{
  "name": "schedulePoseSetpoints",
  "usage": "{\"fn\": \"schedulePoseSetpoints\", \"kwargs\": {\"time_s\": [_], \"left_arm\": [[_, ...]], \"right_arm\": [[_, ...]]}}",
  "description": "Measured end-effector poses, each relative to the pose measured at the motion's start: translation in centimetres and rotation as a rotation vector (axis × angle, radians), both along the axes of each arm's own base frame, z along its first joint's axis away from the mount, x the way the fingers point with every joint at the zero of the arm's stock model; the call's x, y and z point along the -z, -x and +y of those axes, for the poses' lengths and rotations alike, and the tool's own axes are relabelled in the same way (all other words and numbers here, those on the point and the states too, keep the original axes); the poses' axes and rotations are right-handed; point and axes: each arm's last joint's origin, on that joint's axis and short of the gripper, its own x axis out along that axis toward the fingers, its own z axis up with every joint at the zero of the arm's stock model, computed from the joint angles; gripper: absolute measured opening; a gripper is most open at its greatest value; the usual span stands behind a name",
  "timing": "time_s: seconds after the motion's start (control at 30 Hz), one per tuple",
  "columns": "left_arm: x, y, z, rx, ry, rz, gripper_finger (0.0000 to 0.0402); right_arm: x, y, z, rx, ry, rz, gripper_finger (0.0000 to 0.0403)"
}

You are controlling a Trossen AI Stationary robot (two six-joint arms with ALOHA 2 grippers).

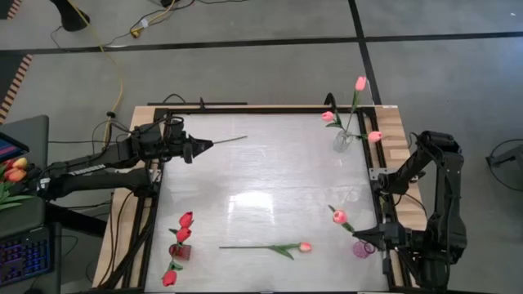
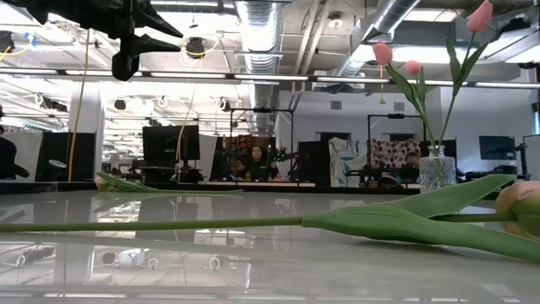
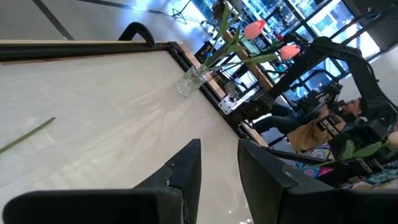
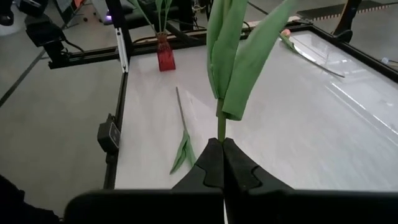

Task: Sort flowers into vase by color
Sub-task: Put the pink flower in the pink vase

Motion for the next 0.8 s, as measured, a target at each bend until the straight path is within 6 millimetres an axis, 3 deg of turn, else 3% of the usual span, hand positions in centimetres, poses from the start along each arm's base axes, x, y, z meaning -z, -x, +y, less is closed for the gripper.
{"fn": "schedulePoseSetpoints", "kwargs": {"time_s": [0.27,0.5,0.8], "left_arm": [[0.0,0.0,0.0,0.000,0.002,0.000,0.0092],[0.0,0.0,0.0,-0.006,0.027,-0.008,0.0092],[0.0,0.0,0.0,-0.007,0.035,-0.010,0.0092]], "right_arm": [[0.0,0.4,0.1,-0.020,-0.003,0.005,0.0016],[2.0,0.5,0.2,-0.021,-0.012,0.020,0.0017],[2.2,0.5,0.2,-0.023,-0.021,0.051,0.0024]]}}
